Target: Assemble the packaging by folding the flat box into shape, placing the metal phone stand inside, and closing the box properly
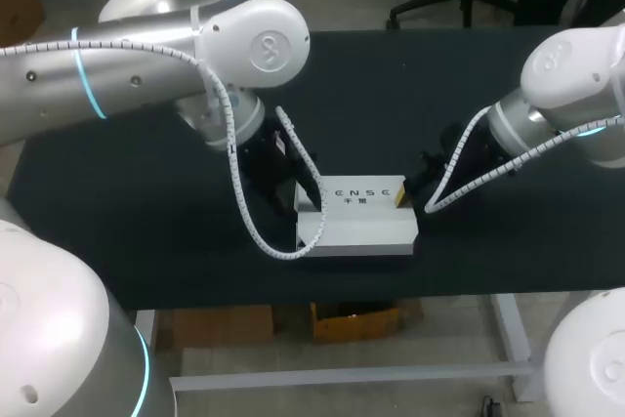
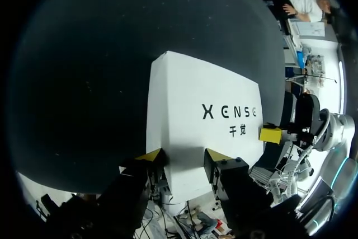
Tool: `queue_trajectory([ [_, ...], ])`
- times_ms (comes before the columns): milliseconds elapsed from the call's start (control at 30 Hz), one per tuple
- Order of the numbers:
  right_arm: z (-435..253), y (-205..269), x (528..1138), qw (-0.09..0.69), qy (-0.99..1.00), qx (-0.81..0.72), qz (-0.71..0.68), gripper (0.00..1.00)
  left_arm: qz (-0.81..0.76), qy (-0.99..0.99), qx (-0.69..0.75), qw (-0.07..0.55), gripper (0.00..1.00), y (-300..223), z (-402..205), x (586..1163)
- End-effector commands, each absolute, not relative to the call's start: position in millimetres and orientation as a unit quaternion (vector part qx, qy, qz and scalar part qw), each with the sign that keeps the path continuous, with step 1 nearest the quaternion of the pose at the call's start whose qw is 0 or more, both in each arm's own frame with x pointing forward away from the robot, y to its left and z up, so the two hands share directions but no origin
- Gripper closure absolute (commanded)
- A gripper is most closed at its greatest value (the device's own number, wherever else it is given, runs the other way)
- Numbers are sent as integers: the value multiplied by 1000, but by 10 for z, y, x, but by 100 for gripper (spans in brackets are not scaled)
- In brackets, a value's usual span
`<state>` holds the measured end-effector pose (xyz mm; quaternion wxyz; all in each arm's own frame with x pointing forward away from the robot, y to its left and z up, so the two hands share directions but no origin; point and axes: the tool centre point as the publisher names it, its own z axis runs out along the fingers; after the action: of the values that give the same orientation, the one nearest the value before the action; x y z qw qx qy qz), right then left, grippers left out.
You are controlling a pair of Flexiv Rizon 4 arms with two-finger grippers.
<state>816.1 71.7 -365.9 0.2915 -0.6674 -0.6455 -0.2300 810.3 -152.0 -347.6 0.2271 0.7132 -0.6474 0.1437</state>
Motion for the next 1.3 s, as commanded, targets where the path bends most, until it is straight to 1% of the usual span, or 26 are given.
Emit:
queue_trajectory([
  [33,-3632,764,8170,295,-646,-666,-228,61,139,-648,712,230,53,-1589,-3454,8147],
  [533,-3583,778,8201,301,-643,-668,-223,61,129,-646,712,242,52,-1583,-3419,8194],
  [1300,-3532,789,8231,310,-638,-672,-214,58,118,-644,713,251,51,-1592,-3351,8242],
])
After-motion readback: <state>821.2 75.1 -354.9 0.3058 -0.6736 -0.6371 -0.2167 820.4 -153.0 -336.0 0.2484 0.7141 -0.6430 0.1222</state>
